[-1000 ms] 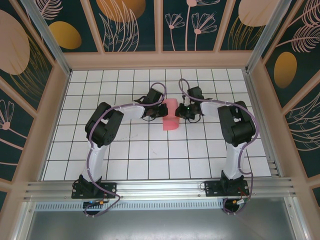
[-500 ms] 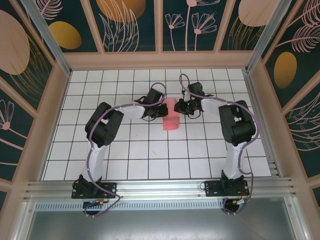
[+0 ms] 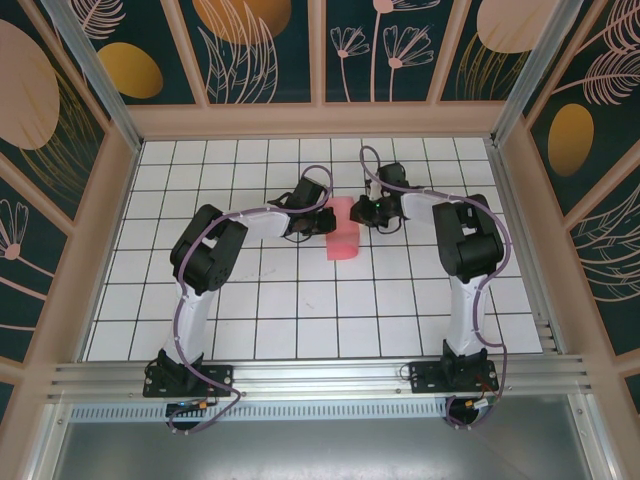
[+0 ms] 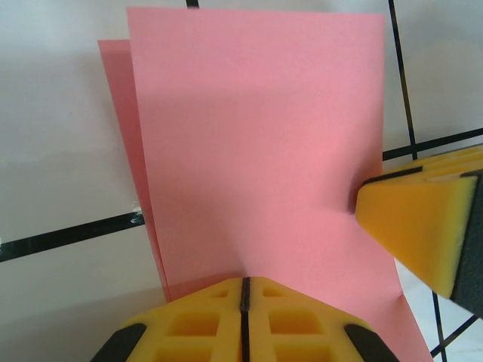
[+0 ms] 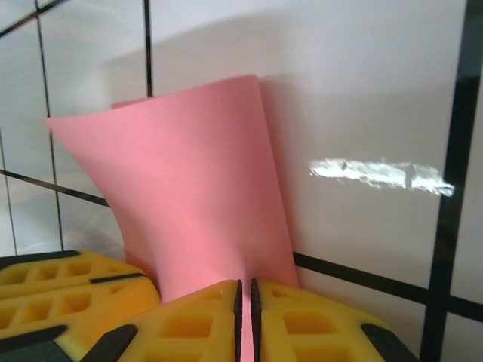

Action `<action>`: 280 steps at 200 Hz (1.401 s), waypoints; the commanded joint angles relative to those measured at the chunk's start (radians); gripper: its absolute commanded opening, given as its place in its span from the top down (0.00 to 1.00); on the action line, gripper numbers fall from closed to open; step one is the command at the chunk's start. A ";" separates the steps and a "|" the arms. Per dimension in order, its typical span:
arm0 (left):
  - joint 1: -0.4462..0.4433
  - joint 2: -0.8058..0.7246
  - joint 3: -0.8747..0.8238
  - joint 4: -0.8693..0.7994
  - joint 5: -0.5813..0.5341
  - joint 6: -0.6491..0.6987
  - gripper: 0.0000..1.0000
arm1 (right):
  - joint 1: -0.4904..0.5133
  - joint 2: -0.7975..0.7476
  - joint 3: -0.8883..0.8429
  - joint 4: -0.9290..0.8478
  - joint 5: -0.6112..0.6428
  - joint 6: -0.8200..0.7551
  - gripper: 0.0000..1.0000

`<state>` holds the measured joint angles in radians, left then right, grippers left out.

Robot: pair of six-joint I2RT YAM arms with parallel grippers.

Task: Fold a paper plane with a square sheet of paper (pick it up from the middle)
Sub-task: Fold the square sheet of paper in half at the center of the table.

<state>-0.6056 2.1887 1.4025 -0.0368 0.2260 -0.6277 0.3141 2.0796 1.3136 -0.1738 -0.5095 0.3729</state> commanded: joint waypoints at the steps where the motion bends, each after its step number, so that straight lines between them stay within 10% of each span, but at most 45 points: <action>1: 0.014 0.141 -0.085 -0.249 -0.136 0.035 0.91 | 0.006 0.014 0.071 -0.018 0.010 0.005 0.84; 190: 0.008 0.131 -0.101 -0.238 -0.134 0.042 0.91 | 0.014 0.189 0.254 -0.082 0.222 0.055 0.84; 280: 0.008 0.129 -0.103 -0.228 -0.137 0.039 0.91 | 0.027 -0.164 -0.032 -0.011 0.046 0.087 0.83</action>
<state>-0.6083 2.1860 1.3865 -0.0051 0.2115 -0.6128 0.3321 2.0365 1.3808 -0.2138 -0.4042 0.4400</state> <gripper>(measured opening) 0.089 0.167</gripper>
